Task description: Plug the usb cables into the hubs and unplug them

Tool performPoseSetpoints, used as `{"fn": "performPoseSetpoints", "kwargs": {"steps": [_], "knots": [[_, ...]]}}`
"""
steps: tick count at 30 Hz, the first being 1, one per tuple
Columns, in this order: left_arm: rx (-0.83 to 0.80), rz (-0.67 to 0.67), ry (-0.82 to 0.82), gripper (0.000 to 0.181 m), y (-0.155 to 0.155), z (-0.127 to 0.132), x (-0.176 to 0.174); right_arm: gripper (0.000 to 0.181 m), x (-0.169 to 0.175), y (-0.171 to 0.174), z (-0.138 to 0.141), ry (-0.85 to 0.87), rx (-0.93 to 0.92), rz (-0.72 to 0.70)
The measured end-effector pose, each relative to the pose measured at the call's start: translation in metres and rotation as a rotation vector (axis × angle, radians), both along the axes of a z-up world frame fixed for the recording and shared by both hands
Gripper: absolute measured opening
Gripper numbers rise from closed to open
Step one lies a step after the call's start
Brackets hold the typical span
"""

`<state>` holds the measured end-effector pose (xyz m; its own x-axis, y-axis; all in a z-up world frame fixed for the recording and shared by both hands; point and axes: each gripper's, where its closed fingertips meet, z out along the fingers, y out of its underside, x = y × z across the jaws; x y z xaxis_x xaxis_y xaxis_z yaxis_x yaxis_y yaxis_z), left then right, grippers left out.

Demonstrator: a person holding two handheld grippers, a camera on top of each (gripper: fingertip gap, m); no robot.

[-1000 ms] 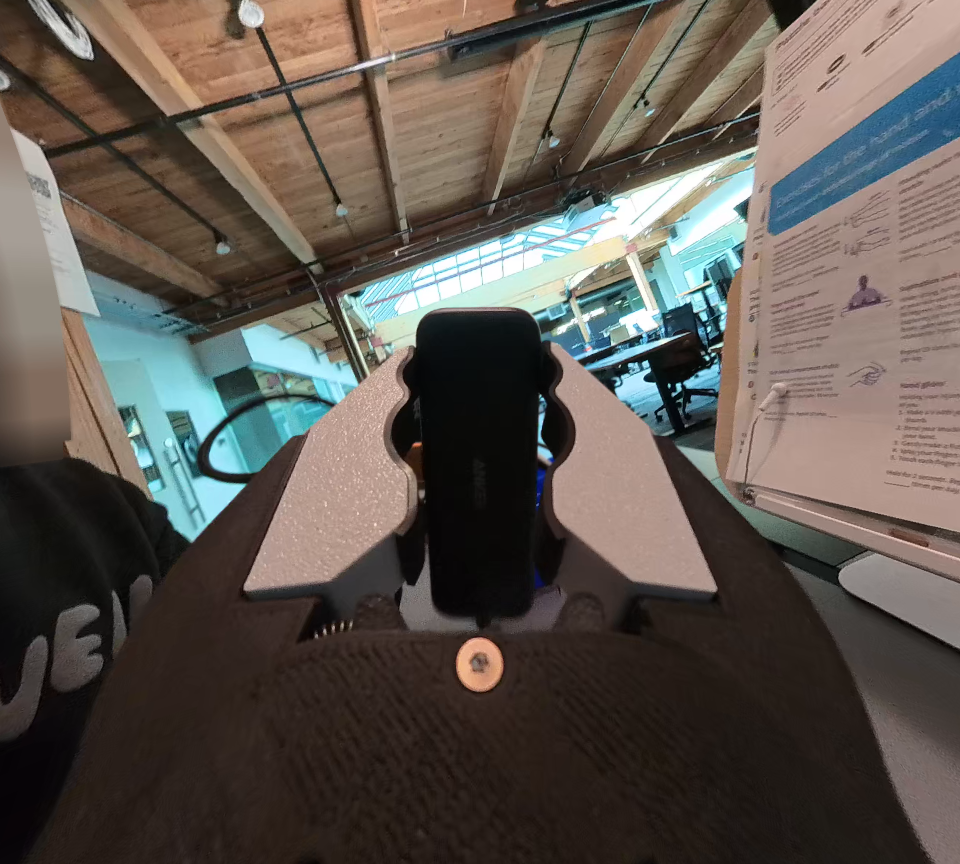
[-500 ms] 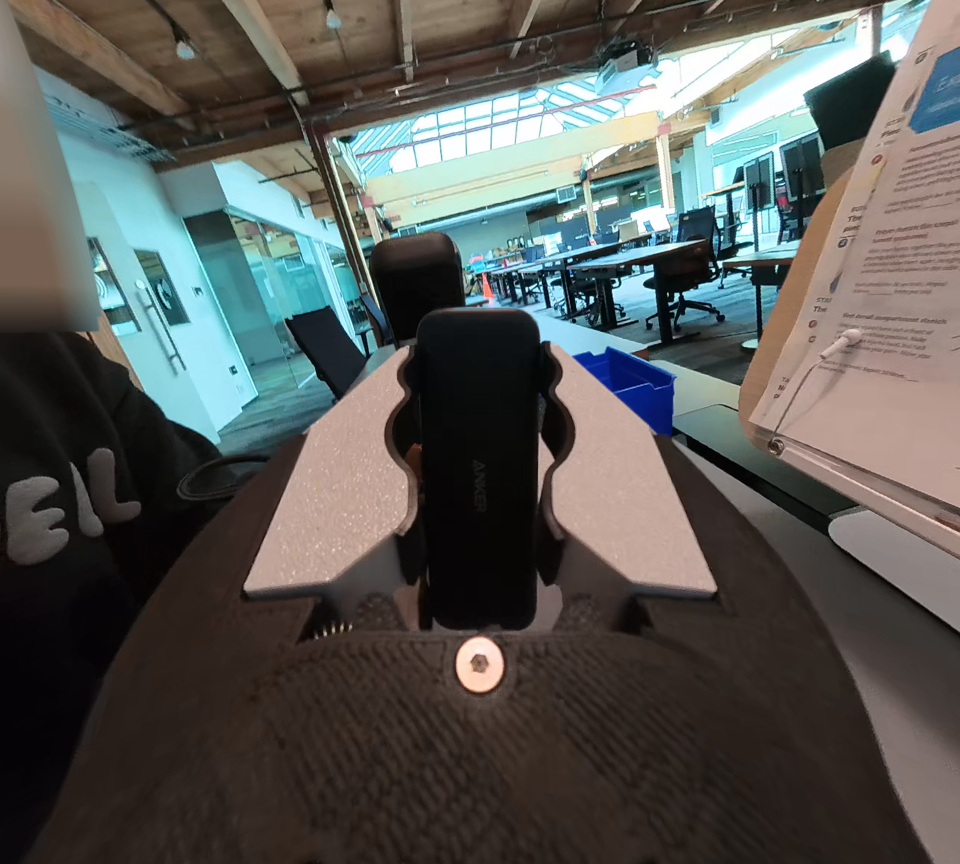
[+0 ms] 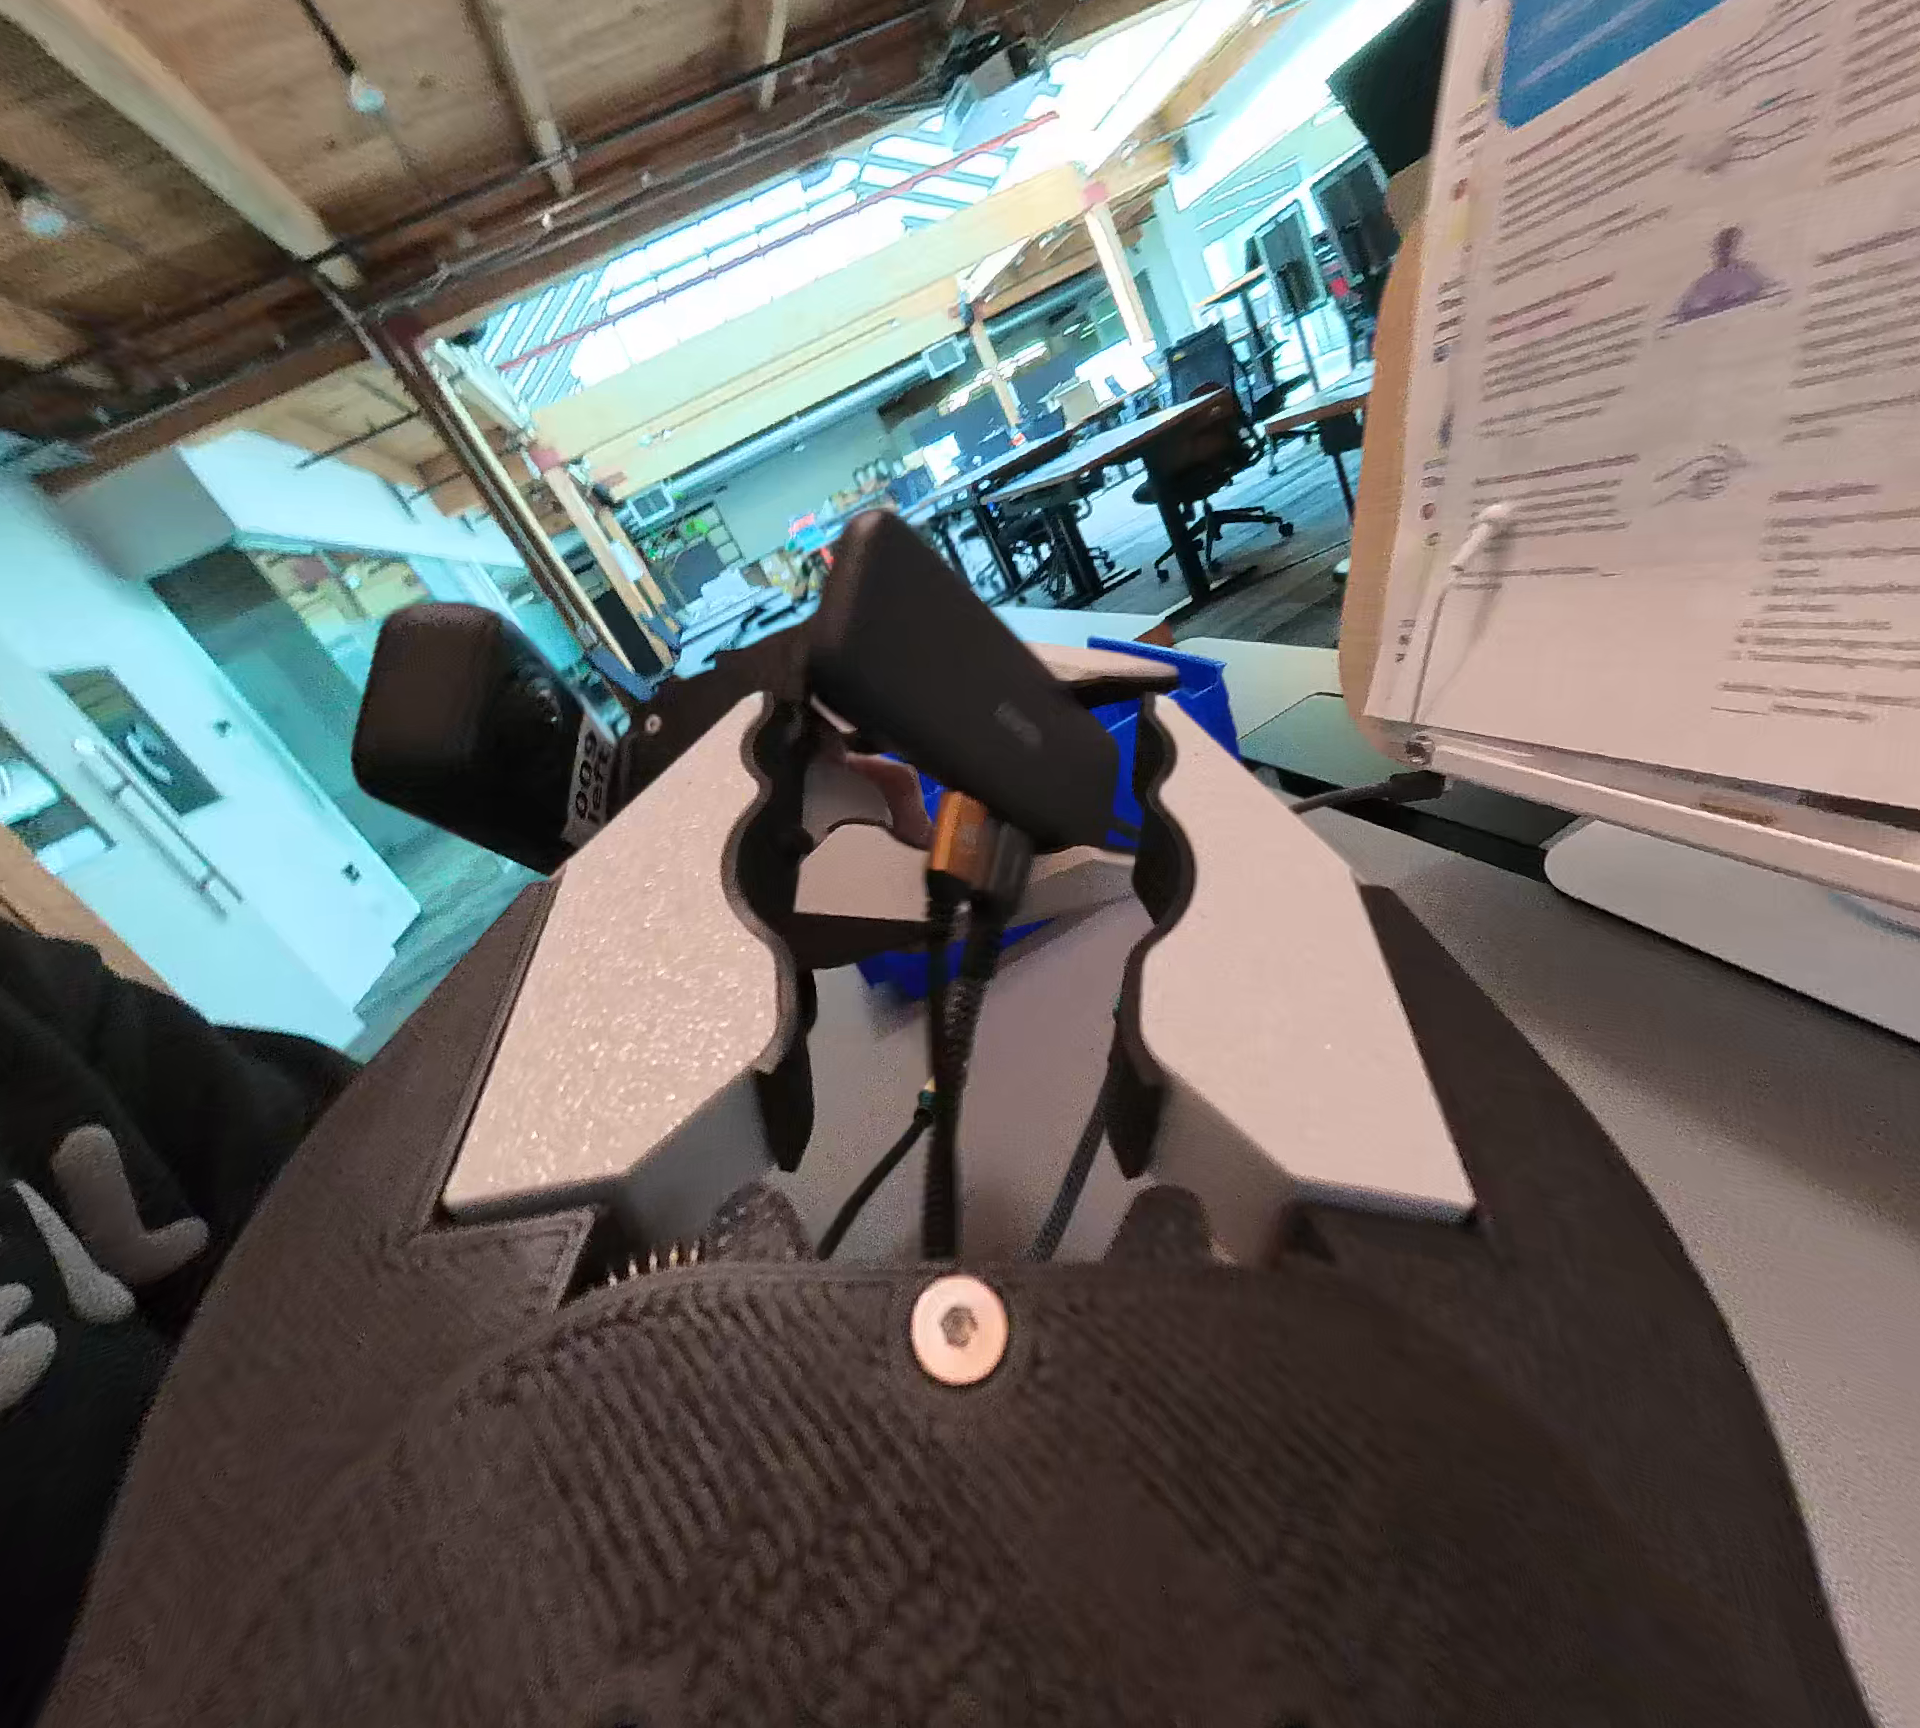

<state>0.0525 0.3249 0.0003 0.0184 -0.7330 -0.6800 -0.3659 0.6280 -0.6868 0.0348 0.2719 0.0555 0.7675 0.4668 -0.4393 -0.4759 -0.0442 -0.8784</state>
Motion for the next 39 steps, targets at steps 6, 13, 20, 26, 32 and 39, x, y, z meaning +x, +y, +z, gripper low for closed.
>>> {"fn": "performPoseSetpoints", "kwargs": {"steps": [6,13,20,26,32,39], "knots": [[0.209,0.119,0.086,0.043,0.010,-0.006,-0.001,0.036,0.003,0.011,-0.006,-0.093,0.003,-0.110],[0.125,-0.169,-0.068,0.045,-0.025,0.005,0.005,0.011,0.022,-0.006,0.001,0.066,0.027,-0.002],[-0.187,-0.527,-0.305,0.055,-0.050,0.040,-0.027,0.011,0.038,-0.024,0.015,0.481,0.101,0.230],[-0.104,-0.603,-0.352,0.045,-0.071,0.043,-0.028,0.011,0.031,-0.014,0.007,0.629,0.077,0.331],[-0.138,-0.575,-0.338,0.044,-0.069,0.040,-0.024,0.011,0.037,-0.011,0.004,0.673,0.071,0.310],[-0.162,-0.518,-0.319,0.045,-0.067,0.034,-0.014,0.011,0.048,-0.008,-0.001,0.704,0.074,0.261]]}}
